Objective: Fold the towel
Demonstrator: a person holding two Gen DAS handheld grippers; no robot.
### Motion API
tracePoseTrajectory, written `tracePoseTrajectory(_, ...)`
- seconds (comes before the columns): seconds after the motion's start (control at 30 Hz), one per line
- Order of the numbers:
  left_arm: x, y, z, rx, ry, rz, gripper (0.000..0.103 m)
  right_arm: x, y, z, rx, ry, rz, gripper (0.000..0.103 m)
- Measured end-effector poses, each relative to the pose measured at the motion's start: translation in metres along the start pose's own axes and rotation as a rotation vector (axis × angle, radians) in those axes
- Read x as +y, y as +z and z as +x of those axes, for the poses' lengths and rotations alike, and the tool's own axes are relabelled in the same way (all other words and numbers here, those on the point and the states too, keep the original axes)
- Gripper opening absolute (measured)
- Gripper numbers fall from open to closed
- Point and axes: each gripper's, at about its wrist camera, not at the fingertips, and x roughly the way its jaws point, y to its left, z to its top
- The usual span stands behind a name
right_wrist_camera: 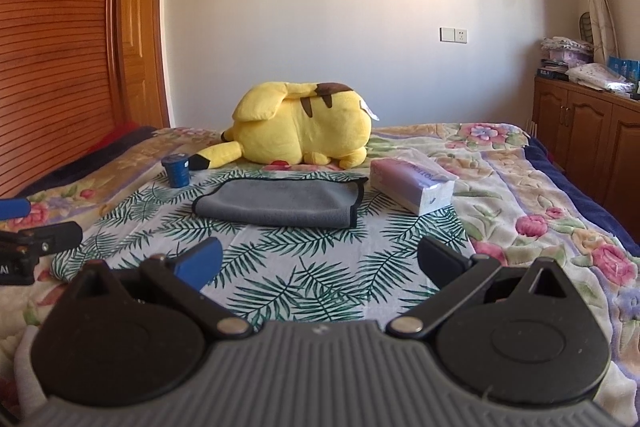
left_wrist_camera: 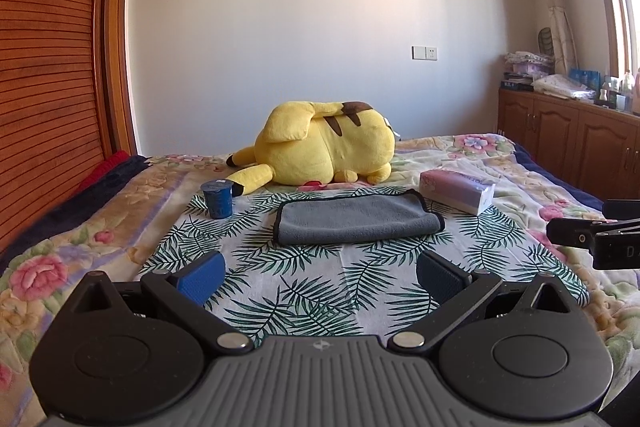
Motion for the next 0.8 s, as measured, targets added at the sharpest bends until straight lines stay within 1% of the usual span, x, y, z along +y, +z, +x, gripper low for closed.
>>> tracePoseTrajectory(0.23, 0.0004, 0.0015, -0.0011, -0.018, 0.008, -0.002, 0.087, 0.0001, 0.0002, -0.0005, -0.009, -0.01, -0.004, 0.103)
tracePoseTrajectory(0.8, 0.0, -0.0003, -0.0012, -0.017, 0.009, 0.004, 0.087, -0.0005, 0.0002, -0.0006, -0.01, -0.01, -0.004, 0.103)
